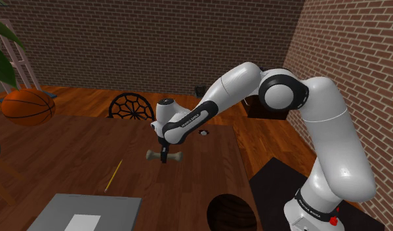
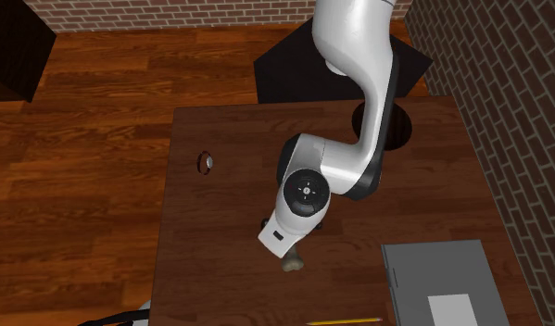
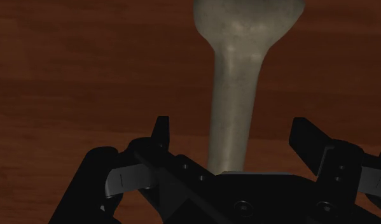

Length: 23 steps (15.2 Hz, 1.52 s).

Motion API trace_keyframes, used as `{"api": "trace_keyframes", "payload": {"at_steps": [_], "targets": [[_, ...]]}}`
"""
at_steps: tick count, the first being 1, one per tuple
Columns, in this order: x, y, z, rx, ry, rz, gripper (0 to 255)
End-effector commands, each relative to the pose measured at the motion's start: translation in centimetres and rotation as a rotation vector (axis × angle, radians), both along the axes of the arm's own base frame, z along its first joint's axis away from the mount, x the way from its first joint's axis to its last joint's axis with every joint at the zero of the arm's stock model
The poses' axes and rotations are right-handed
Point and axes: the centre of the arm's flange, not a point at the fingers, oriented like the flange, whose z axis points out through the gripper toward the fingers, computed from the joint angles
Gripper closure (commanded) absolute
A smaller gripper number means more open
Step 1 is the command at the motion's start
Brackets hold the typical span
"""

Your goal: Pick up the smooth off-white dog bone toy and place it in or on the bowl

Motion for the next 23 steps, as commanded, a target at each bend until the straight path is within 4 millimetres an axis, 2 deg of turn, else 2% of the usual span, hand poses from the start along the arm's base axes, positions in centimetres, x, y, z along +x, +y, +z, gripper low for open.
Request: {"api": "trace_keyframes", "payload": {"at_steps": [1,2,3,12,23], "targets": [[0.0,0.0,0.0,0.000,0.000,0.000,0],[0.0,0.0,0.0,0.000,0.000,0.000,0],[0.0,0.0,0.0,0.000,0.000,0.000,255],[0.0,0.0,0.0,0.000,0.000,0.000,255],[0.0,0.0,5.8,0.000,0.000,0.000,255]]}}
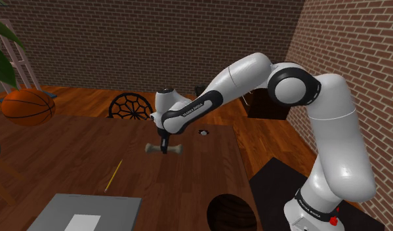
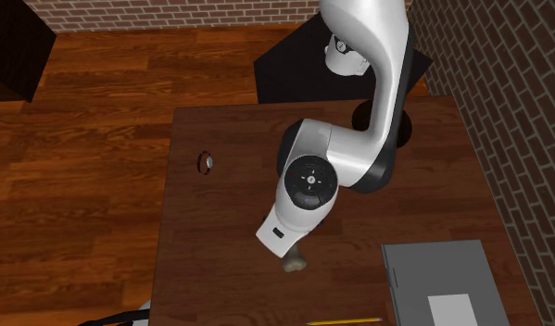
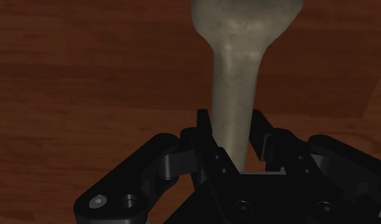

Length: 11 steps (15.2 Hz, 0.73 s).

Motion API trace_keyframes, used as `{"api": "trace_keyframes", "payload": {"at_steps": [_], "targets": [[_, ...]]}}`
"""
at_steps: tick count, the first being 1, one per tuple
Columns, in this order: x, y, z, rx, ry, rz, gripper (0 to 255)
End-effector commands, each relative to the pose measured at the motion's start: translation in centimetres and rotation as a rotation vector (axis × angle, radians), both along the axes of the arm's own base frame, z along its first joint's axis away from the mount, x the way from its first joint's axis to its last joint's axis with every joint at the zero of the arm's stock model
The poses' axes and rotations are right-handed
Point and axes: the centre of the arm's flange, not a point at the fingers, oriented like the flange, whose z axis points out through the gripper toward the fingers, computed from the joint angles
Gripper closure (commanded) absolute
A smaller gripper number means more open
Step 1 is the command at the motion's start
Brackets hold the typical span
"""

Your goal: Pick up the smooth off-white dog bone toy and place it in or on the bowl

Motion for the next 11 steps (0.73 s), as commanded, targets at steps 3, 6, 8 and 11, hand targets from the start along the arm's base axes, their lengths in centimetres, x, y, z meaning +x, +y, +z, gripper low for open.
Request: {"api": "trace_keyframes", "payload": {"at_steps": [3,6,8,11], "targets": [[0.0,0.0,2.1,0.000,0.000,0.000,255],[0.0,0.0,3.7,0.000,0.000,0.000,255],[0.0,0.0,4.8,0.000,0.000,0.000,255],[0.0,0.0,6.4,0.000,0.000,0.000,255]]}}
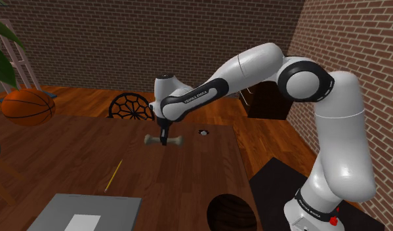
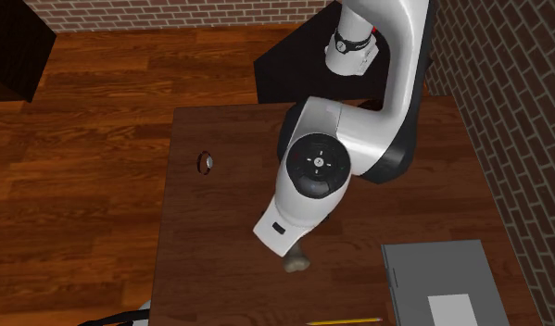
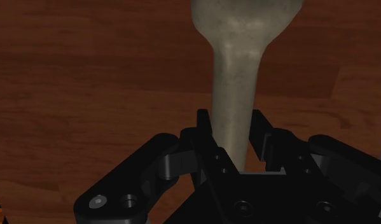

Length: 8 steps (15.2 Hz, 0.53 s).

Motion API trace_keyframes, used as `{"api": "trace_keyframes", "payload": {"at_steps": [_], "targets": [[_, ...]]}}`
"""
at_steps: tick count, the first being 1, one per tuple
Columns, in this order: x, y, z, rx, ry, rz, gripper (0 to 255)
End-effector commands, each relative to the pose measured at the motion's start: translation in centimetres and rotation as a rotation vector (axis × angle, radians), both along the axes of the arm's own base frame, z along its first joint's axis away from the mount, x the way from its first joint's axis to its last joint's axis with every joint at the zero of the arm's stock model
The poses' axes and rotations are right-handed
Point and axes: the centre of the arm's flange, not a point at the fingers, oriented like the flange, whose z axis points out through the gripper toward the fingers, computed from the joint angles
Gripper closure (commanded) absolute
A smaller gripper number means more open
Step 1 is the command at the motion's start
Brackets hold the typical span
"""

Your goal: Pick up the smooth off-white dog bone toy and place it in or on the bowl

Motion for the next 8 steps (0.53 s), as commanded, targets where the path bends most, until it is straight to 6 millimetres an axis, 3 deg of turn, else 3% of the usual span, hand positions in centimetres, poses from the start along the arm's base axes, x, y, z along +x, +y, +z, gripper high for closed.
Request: {"api": "trace_keyframes", "payload": {"at_steps": [1,2,8], "targets": [[0.1,0.0,1.0,0.000,0.000,0.000,255],[0.1,0.0,1.2,0.000,0.000,0.000,255],[-7.8,-0.3,1.3,0.000,0.000,0.000,255]]}}
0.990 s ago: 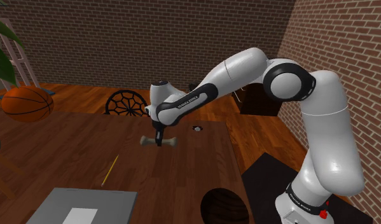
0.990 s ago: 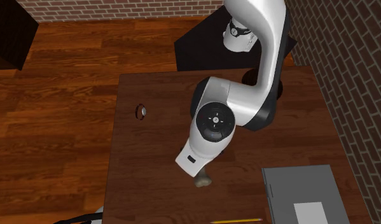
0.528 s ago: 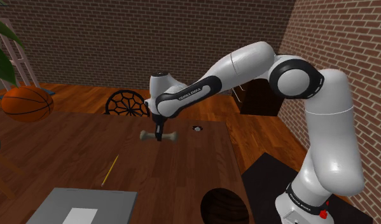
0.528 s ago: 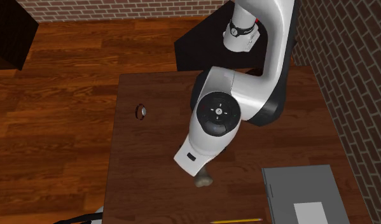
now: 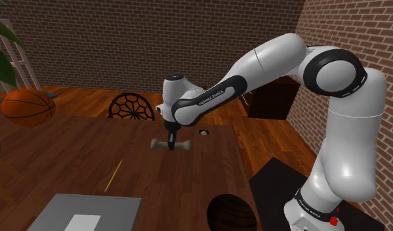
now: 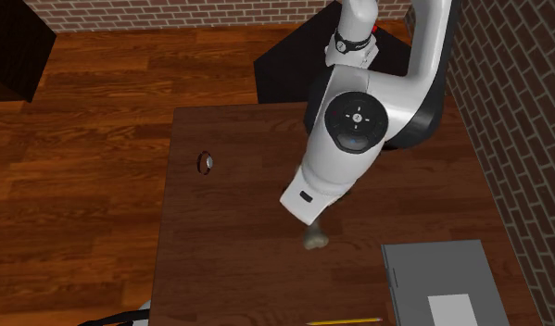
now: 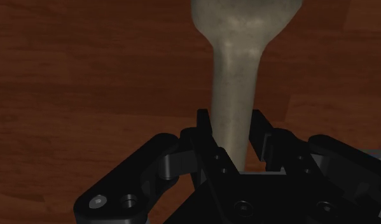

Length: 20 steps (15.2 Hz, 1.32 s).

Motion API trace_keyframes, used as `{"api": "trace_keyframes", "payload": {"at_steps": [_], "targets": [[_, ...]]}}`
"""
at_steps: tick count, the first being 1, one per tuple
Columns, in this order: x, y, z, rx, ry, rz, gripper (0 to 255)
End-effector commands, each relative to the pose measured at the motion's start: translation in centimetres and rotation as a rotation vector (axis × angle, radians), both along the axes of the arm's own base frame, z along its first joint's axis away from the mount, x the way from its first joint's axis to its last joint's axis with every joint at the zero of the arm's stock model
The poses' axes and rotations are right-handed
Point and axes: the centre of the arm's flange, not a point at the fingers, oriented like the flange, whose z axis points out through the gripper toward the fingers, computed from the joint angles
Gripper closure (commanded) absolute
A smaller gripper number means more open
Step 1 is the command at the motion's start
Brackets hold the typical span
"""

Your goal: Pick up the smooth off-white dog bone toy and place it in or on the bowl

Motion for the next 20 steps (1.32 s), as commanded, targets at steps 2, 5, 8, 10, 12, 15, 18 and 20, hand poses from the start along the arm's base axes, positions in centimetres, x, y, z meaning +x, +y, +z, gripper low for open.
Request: {"api": "trace_keyframes", "payload": {"at_steps": [2,5,8,10,12,15,18,20], "targets": [[-4.2,-0.2,-0.1,0.000,-0.001,0.000,255],[-8.2,-0.4,0.0,0.000,-0.001,0.000,255],[-12.2,-0.6,0.0,0.000,-0.001,0.000,255],[-14.8,-0.7,0.0,0.000,-0.001,0.000,255],[-17.4,-0.8,0.0,0.000,-0.001,0.000,255],[-21.4,-0.9,0.1,0.000,-0.001,0.000,255],[-25.3,-1.1,0.1,0.000,-0.001,0.000,255],[-28.0,-1.2,0.1,0.000,-0.001,0.000,255]]}}
